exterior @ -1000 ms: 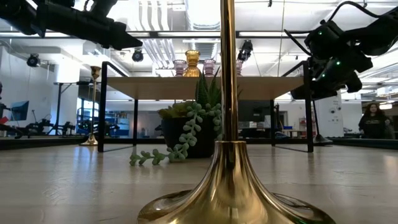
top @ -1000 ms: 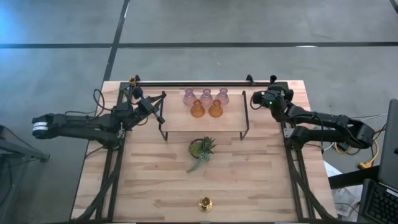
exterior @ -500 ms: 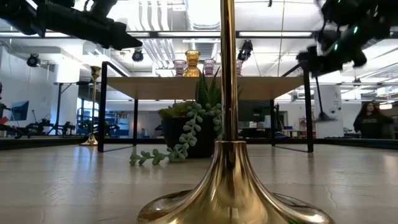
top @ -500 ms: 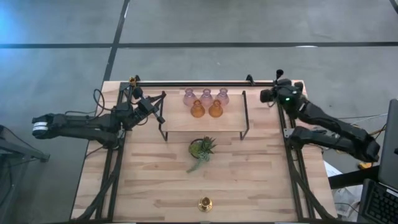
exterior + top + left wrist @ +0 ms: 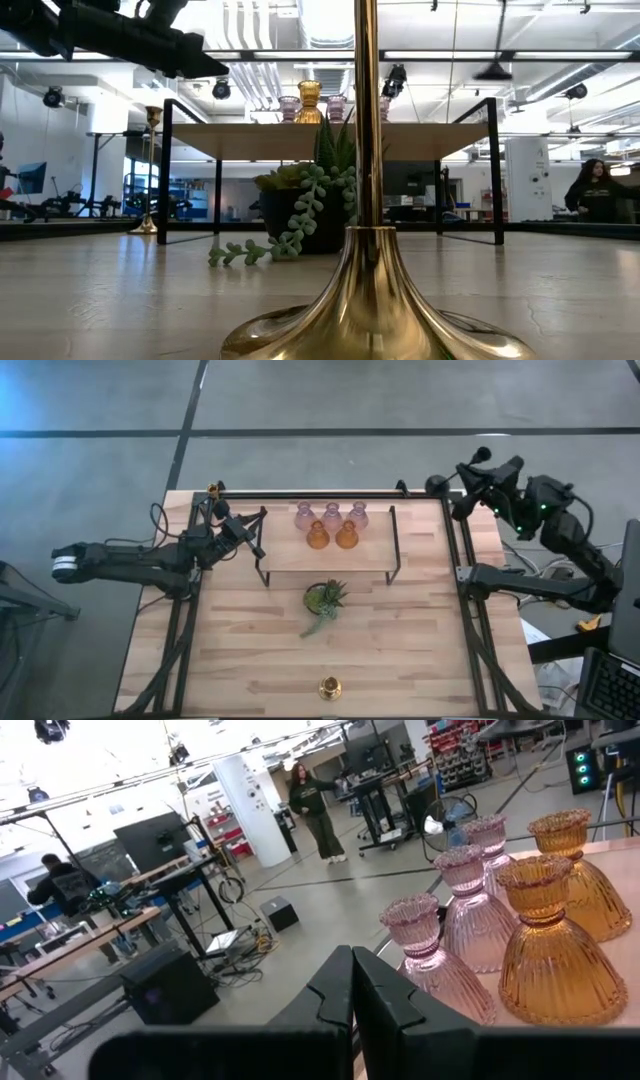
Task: Pick & Place candle stick holders
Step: Put the black candle holder on the shelf
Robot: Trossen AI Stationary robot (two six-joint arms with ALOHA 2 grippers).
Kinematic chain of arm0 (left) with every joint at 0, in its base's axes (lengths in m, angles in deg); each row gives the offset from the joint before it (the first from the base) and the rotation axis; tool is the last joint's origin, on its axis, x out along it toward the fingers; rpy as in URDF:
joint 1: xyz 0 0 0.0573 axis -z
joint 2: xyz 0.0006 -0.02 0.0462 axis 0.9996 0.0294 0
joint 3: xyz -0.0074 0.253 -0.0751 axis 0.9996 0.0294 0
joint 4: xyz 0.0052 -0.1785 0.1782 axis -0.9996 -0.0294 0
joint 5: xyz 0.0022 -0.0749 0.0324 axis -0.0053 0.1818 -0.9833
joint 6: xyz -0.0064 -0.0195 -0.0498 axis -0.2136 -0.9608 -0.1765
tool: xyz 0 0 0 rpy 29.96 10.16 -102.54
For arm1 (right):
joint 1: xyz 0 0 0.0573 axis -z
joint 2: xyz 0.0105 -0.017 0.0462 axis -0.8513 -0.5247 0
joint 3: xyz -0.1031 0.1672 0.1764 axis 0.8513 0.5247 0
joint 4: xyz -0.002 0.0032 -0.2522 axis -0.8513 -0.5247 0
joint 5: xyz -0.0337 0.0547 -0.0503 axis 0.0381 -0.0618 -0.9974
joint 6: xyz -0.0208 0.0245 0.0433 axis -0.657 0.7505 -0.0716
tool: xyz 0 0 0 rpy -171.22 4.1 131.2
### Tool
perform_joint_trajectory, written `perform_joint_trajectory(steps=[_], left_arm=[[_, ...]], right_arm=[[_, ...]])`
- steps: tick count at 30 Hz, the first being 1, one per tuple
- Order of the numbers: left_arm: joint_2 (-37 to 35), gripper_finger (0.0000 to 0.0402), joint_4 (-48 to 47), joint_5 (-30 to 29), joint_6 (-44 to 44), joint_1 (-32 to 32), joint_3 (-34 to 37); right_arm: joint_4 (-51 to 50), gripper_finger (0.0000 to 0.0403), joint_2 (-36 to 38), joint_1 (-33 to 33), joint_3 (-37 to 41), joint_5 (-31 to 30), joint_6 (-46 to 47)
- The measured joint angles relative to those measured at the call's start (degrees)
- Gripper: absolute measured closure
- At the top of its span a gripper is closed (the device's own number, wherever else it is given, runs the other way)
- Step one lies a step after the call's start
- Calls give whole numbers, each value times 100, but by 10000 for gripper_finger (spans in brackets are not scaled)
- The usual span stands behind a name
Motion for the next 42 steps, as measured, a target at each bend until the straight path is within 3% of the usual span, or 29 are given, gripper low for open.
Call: perform_joint_trajectory(steps=[3,9,11,17,22,28,36,42], left_arm=[[0,394,0,0,-75,0,0],[0,394,0,2,-81,0,0],[0,394,0,3,-84,0,0],[0,394,2,9,-153,0,0],[0,394,0,22,-511,0,0],[2,394,-14,28,-1054,0,0],[2,394,-369,151,-1763,0,0],[4,394,-437,379,-1638,2,-7]], right_arm=[[-322,394,-318,-378,-444,338,11],[-947,394,-1067,-1501,-1315,356,69],[-1169,394,-1272,-1984,-1654,102,134],[-2157,394,-1756,-3538,-2377,-1462,817],[-2239,394,-2116,-4501,-2279,-1698,1489],[-1909,394,-2702,-4900,-2048,-1692,2002],[-776,394,-3307,-4902,-1704,-1157,2011],[290,394,-3531,-4860,-1582,-736,1618]])
